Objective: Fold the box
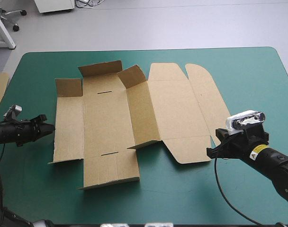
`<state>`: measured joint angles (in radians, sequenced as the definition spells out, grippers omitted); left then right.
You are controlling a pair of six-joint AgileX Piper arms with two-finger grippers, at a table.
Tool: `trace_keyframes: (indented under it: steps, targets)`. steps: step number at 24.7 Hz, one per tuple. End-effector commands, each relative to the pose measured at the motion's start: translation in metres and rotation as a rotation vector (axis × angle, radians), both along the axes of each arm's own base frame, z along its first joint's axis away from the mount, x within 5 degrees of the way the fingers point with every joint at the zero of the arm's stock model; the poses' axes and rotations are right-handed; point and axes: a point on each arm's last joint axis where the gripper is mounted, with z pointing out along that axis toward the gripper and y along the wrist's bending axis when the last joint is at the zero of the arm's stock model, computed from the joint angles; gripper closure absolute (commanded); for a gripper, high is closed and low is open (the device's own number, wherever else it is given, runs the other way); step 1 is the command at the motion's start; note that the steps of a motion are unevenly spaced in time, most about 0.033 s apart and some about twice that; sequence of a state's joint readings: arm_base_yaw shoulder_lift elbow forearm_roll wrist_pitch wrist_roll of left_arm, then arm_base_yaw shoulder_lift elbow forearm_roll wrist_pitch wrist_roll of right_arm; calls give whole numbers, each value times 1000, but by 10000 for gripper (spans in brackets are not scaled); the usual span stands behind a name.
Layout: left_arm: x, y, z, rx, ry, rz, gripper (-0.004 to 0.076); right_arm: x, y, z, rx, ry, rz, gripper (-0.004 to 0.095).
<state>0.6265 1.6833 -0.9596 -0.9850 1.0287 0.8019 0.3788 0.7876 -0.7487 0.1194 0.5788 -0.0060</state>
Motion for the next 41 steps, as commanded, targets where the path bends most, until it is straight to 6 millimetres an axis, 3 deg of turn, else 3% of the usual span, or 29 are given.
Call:
trace_keyframes:
  steps: [1, 4, 6, 9, 14, 17, 28, 34, 37, 41]
  targets:
    - [4, 0, 17, -35, -62, 8, 474, 3, 0, 16, 31, -84, -7, 927]
    - [6, -2, 17, -68, -82, -2, 353, 3, 0, 16, 37, -82, -8, 927]
    - [7, -4, 13, -110, -88, -31, 337, 3, 0, 16, 37, -82, -8, 927]
    - [9, -4, 0, -154, -54, -58, 336, 3, 0, 16, 37, -82, -8, 927]
    - [12, -2, -2, -168, -56, -96, 336, 3, 0, 16, 41, -80, -10, 927]
    - [17, -10, -5, -269, -99, -153, 336, 3, 0, 16, 42, -79, -13, 927]
    - [32, -50, -14, -253, -46, -347, 336, 4, 0, 17, 51, -93, -18, 927]
    - [33, -58, -14, -246, -41, -379, 338, 4, 0, 18, 57, -95, -21, 927]
    - [34, -58, -13, -251, -46, -371, 386, 4, 0, 18, 57, -95, -21, 927]
    - [34, -58, -13, -255, -50, -368, 584, 4, 0, 18, 61, -97, -25, 927]
